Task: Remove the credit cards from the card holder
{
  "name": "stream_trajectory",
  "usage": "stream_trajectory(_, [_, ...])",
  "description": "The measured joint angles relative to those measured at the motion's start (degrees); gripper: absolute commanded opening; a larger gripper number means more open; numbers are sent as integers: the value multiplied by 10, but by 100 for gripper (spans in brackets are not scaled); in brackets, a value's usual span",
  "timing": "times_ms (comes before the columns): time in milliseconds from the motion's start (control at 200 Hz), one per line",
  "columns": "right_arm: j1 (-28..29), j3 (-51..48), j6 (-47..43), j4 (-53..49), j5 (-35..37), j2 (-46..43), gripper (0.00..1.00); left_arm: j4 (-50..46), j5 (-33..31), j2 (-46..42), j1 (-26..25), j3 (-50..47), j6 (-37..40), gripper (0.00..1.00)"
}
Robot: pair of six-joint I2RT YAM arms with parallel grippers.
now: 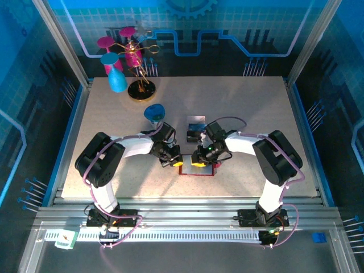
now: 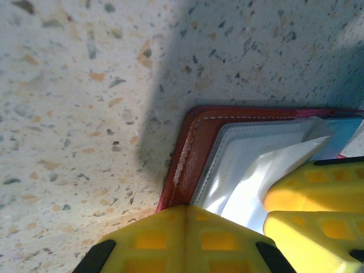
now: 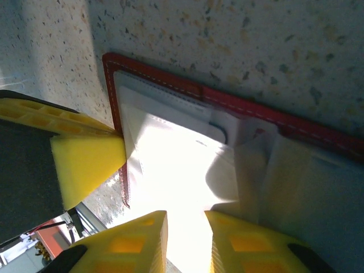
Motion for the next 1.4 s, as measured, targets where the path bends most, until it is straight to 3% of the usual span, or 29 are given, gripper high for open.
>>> stream_trajectory(100, [-5, -20, 7, 31, -12, -5, 24, -1, 0, 0, 0, 0, 0, 6])
stream_trajectory(480, [-26, -89, 45, 156, -67, -17, 24, 20, -6, -57, -2, -4, -22, 31])
stream_trajectory(690, [-30, -103, 56, 187, -80, -17, 24, 51, 1, -50, -23, -5, -48, 40])
stream_trajectory(1166, [-34, -113, 61, 209, -90, -17, 23, 50, 0, -15, -33, -5, -62, 40])
stream_trajectory(1401, [-35, -115, 62, 211, -90, -17, 23, 62, 3, -7, -36, -5, -75, 25])
